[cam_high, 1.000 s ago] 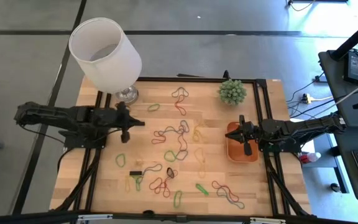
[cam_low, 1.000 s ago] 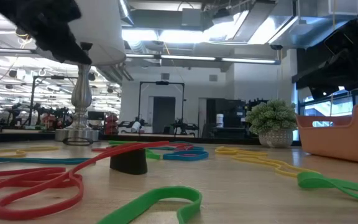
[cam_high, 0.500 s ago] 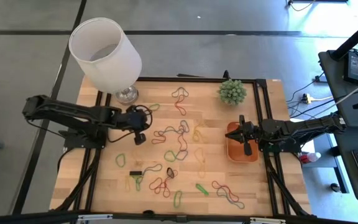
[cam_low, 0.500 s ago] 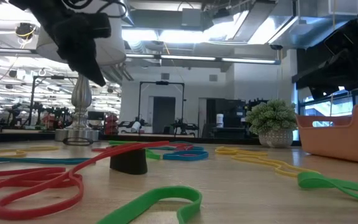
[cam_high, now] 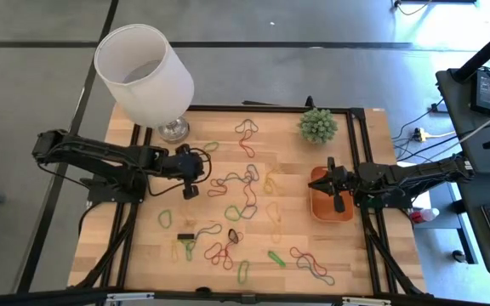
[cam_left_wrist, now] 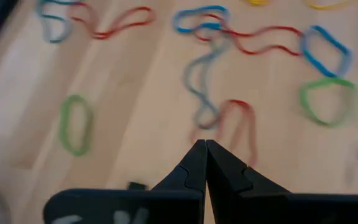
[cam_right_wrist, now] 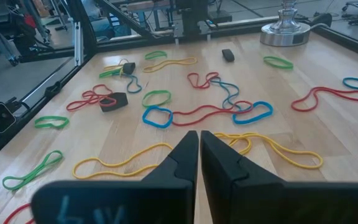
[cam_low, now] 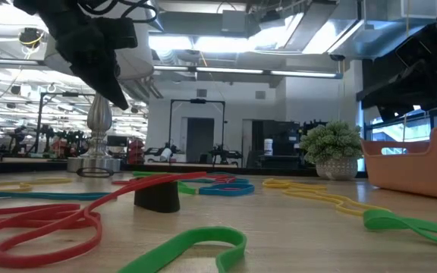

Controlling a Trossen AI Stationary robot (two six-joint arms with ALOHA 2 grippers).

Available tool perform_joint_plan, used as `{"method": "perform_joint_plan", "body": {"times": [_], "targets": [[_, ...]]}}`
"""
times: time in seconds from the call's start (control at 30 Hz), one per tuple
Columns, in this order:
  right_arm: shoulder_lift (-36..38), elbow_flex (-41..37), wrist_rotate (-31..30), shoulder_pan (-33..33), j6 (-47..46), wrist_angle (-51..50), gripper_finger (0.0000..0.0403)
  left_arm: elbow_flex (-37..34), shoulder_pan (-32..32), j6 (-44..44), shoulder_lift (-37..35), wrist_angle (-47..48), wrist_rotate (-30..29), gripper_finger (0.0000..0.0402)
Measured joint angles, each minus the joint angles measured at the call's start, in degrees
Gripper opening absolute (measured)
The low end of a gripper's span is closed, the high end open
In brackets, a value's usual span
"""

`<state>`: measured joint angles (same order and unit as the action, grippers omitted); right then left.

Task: Pick and place rubber bands into bin
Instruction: Put the red rubber band into the orange bin

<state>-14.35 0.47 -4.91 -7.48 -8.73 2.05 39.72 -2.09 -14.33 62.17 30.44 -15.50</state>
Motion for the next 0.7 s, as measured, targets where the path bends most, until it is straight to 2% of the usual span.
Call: {"method": "perform_joint_plan", "body": {"times": [0.13,0.3,0.5,0.7], "targets": [[0.0,0.0,0.0,0.01,0.0,0.02,0.0023,-0.01,-0.02,-1.82,-0.02,0.0,-1.68,0.0007],[0.0,0.0,0.0,0.02,0.02,0.0,0.0023,-0.02,-0.02,1.86,-0.02,-0.02,-1.96,0.0028],[0.0,0.0,0.0,0.02,0.02,0.0,0.0023,-0.02,-0.02,6.3,2.27,-0.9,-1.47,0.0102],[0.0,0.0,0.0,0.02,0.01,0.0,0.0023,-0.01,-0.02,1.06,6.09,-1.35,-0.82,0.0165]]}}
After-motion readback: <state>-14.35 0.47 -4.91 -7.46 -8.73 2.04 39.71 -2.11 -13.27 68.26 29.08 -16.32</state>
